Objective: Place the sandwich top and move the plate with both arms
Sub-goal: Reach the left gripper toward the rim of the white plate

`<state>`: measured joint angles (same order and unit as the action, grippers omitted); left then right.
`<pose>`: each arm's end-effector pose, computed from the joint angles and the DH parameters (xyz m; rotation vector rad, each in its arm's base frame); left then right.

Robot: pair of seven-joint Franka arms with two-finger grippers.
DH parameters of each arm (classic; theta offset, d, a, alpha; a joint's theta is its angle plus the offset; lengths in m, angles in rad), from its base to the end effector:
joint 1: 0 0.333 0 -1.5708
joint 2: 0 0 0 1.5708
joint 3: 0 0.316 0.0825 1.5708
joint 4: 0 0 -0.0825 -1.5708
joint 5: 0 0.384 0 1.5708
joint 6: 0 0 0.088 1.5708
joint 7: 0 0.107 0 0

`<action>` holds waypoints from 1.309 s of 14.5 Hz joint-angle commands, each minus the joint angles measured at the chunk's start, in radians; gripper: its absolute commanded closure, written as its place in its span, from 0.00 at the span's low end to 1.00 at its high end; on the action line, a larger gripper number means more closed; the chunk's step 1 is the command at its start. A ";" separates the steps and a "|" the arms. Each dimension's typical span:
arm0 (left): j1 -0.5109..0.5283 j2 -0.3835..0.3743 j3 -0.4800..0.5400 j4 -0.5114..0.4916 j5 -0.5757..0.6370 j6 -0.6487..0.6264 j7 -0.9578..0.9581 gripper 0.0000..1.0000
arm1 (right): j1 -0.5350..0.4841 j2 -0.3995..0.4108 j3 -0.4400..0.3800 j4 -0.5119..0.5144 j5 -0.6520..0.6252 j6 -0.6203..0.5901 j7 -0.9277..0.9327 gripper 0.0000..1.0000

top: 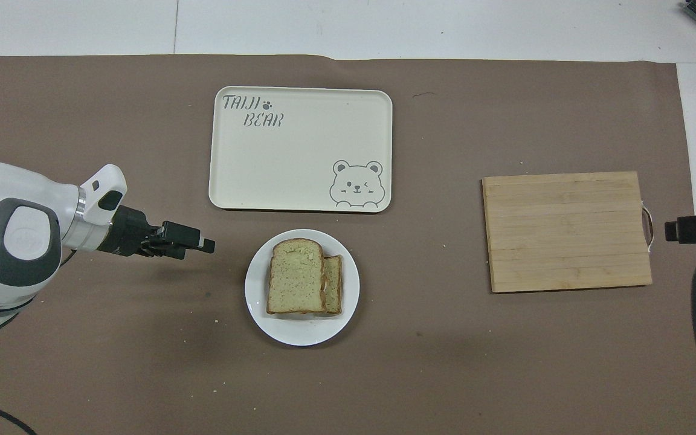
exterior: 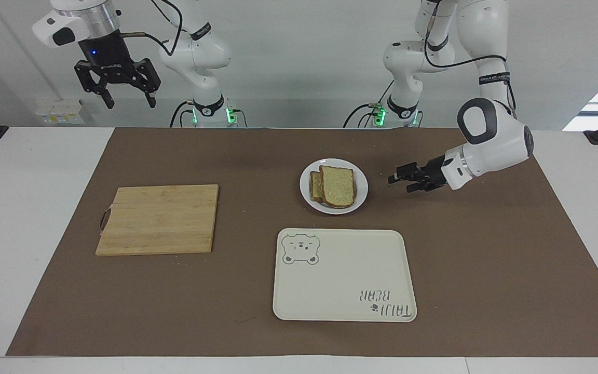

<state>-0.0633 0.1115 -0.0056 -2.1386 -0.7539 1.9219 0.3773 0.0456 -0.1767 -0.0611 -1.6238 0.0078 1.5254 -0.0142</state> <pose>0.5239 -0.0843 0.3460 2.4324 -0.0679 -0.2626 0.4927 -0.0101 0.6879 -3.1218 0.0002 -0.1222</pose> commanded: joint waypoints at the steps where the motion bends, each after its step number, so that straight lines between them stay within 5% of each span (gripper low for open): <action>1: -0.030 -0.021 0.004 -0.075 -0.068 0.067 0.070 0.00 | -0.012 -0.014 0.006 -0.007 -0.002 -0.010 -0.024 0.00; 12: -0.073 0.074 0.003 -0.169 -0.340 0.112 0.275 0.00 | -0.012 -0.014 0.006 -0.007 -0.002 -0.010 -0.024 0.00; 19: -0.093 0.073 0.003 -0.170 -0.352 0.098 0.272 0.00 | -0.012 -0.014 0.006 -0.007 -0.002 -0.010 -0.024 0.00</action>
<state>-0.1402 0.1972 -0.0136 -2.2905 -1.0819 2.0092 0.6301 0.0456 -0.1767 -0.0611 -1.6238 0.0078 1.5254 -0.0142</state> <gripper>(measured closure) 0.000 0.000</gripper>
